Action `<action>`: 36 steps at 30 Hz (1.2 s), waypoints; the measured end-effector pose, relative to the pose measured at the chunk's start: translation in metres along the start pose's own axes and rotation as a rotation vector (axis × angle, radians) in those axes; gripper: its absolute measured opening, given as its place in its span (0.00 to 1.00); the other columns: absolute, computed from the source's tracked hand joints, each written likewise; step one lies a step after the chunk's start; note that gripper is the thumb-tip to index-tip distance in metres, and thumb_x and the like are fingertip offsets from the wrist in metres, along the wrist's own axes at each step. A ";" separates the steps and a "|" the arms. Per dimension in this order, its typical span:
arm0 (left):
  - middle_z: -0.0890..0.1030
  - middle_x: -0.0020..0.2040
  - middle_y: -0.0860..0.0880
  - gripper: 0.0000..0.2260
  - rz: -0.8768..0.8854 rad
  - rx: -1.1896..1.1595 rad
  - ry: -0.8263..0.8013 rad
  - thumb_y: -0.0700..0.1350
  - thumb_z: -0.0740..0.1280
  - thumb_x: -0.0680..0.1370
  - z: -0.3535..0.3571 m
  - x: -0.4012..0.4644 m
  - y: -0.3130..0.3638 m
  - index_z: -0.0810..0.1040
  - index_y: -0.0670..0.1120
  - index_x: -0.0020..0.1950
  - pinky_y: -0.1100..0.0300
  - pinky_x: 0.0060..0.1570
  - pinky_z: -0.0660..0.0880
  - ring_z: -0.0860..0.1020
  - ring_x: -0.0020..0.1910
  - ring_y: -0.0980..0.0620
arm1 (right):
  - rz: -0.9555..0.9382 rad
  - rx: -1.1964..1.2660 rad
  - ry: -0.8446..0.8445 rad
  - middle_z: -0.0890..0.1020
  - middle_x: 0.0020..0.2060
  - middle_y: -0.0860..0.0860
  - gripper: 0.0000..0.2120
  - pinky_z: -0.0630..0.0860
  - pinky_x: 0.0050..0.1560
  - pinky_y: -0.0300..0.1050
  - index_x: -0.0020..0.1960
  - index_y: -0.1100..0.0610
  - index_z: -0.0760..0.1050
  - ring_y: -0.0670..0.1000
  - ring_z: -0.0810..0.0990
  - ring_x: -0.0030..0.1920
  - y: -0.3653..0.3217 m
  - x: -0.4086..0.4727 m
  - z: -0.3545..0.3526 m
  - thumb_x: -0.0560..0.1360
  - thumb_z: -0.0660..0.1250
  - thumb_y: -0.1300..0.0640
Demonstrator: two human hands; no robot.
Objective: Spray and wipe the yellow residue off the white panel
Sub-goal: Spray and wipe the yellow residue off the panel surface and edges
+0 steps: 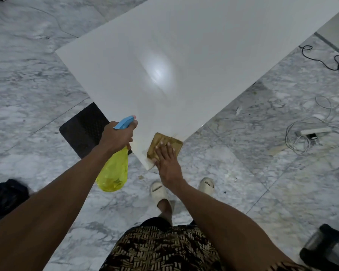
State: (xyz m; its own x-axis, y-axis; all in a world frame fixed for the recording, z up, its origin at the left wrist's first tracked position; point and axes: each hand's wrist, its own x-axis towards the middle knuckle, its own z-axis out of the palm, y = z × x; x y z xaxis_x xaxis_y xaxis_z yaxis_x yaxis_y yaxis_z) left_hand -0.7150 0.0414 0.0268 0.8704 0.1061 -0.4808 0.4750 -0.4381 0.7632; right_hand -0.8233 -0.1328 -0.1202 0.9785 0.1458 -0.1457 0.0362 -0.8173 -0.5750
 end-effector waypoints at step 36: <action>0.83 0.41 0.43 0.20 0.225 0.076 -0.092 0.57 0.72 0.80 0.060 0.034 0.170 0.84 0.45 0.65 0.57 0.31 0.81 0.83 0.35 0.47 | 0.593 1.645 0.187 0.83 0.58 0.56 0.24 0.82 0.52 0.51 0.67 0.56 0.77 0.56 0.82 0.57 0.065 0.077 -0.285 0.83 0.54 0.42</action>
State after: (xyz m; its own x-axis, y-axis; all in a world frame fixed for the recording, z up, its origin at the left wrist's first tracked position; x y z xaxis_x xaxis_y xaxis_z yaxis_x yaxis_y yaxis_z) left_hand -0.6125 -0.0835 0.1146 0.9359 -0.0818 -0.3426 0.2567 -0.5077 0.8224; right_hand -0.6877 -0.3335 0.0602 0.7950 -0.0922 -0.5995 -0.4100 0.6467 -0.6432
